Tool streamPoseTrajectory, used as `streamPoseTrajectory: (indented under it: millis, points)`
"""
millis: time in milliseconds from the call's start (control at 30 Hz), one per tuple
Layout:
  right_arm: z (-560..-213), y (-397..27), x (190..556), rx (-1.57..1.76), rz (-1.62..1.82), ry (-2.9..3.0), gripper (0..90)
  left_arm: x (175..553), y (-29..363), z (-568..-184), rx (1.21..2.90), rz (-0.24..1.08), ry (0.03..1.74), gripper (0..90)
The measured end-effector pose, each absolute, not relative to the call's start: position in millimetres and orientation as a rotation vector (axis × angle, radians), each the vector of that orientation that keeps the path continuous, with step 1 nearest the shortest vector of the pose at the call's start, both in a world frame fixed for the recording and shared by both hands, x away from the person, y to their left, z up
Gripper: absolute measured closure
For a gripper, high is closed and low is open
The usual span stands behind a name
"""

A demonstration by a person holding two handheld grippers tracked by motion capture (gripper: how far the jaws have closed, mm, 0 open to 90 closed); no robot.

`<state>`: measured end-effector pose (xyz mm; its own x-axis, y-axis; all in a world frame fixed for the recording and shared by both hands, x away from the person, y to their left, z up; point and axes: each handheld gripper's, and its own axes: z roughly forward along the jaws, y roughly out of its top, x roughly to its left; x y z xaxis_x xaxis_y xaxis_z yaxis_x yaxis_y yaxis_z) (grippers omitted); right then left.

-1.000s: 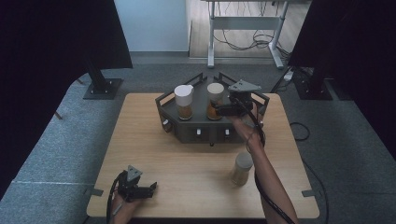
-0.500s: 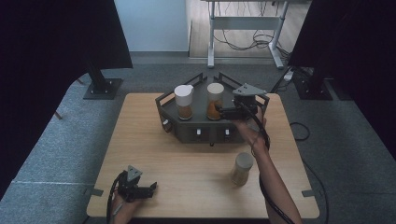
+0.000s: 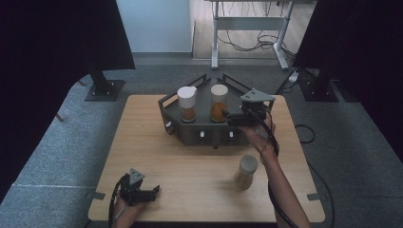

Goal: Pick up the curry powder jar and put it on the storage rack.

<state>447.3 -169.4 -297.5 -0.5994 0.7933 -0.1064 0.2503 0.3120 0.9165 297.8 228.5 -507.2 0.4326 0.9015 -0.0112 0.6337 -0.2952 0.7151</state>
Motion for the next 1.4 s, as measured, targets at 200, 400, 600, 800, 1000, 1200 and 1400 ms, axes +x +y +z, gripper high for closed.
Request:
streamPoseTrajectory:
  millis: [200, 400, 600, 800, 1000, 1200, 1400]
  points:
    - [-298, -174, 443, 0.923, 1.266, 2.021, 7.2, 298, 228, -507, 2.036, 0.53, 1.289, 3.0]
    - [-297, -179, 438, 0.926, 1.272, 2.011, 7.1, 298, 228, -507, 2.036, 0.529, 1.291, 3.0]
    - [-298, -184, 433, 0.921, 1.269, 2.006, 7.1, 298, 228, -507, 2.037, 0.529, 1.29, 3.0]
    - [-298, -189, 427, 0.932, 1.272, 1.996, 7.1, 298, 228, -507, 2.036, 0.529, 1.291, 3.0]
    - [-300, -194, 422, 0.94, 1.266, 1.989, 7.1, 298, 228, -507, 2.036, 0.529, 1.291, 3.0]
    - [-301, -200, 417, 0.956, 1.26, 1.978, 7.3, 298, 228, -507, 2.038, 0.528, 1.292, 3.0]
    - [-303, -206, 413, 0.96, 1.257, 1.972, 7.5, 298, 228, -507, 2.037, 0.529, 1.292, 3.0]
